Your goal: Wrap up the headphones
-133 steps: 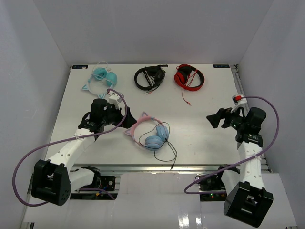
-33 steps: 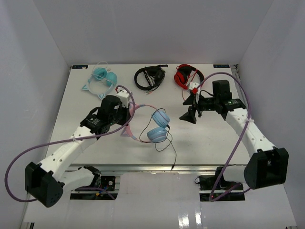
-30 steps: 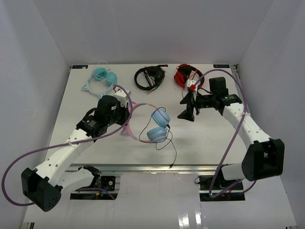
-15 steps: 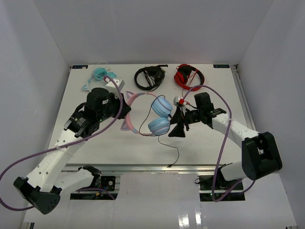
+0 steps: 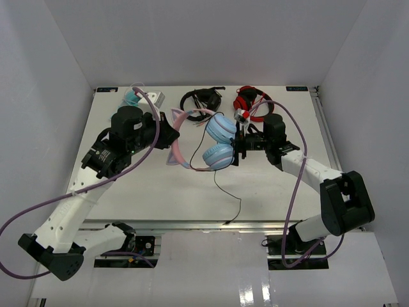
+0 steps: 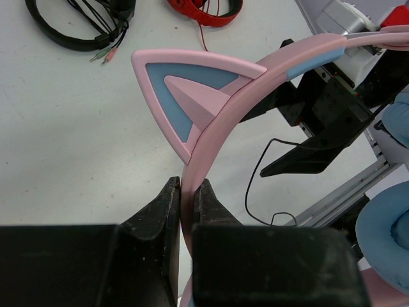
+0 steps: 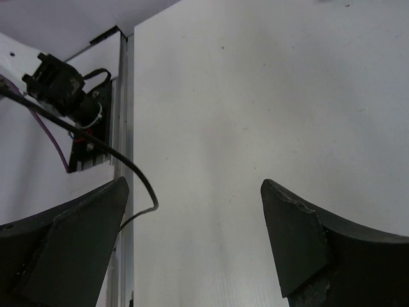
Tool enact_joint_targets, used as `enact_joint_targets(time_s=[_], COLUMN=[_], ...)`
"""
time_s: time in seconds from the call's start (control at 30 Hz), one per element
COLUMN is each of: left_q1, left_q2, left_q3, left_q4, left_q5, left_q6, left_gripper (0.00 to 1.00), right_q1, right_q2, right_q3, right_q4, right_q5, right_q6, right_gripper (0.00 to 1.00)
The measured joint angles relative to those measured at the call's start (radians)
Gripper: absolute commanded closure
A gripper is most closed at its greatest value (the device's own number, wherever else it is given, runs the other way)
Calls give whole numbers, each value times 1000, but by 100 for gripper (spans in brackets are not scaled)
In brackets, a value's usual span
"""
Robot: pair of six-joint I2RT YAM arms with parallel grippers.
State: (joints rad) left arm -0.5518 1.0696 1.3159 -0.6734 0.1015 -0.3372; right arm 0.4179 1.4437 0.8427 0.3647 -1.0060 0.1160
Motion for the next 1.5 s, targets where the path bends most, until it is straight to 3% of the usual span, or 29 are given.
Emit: enact_joint_targets(time_s=[0.2, 0.3, 0.47, 0.63, 0.73, 0.83, 1.0, 1.5], left_q1=[0, 0, 0, 0, 0, 0, 0, 0], left_q2=[8, 10, 22, 22, 21, 21, 22, -13], left_q3=[26, 26, 26, 23, 14, 2, -1, -65], left_q4=[13, 35, 95, 168, 198, 216, 223, 260], left_q5=[-8, -10, -20, -52, -71, -104, -165, -404], left_q6=[-39, -72, -148, -244, -282, -320, -374, -572], left_gripper=[100, 100, 100, 100, 100, 100, 100, 100], right_q1=[15, 22, 46, 59, 60, 60, 60, 61], right_q2=[35, 38, 77, 96, 89, 57, -28, -317], right_q3=[-44, -77, -104, -107, -110, -114, -111, 121], right_q4=[229, 293, 374, 417, 418, 369, 219, -546], right_q5=[-6, 15, 48, 62, 66, 70, 83, 259], right_q6=[306, 403, 529, 587, 584, 541, 412, -269], right_gripper=[0, 20, 44, 73, 84, 91, 92, 92])
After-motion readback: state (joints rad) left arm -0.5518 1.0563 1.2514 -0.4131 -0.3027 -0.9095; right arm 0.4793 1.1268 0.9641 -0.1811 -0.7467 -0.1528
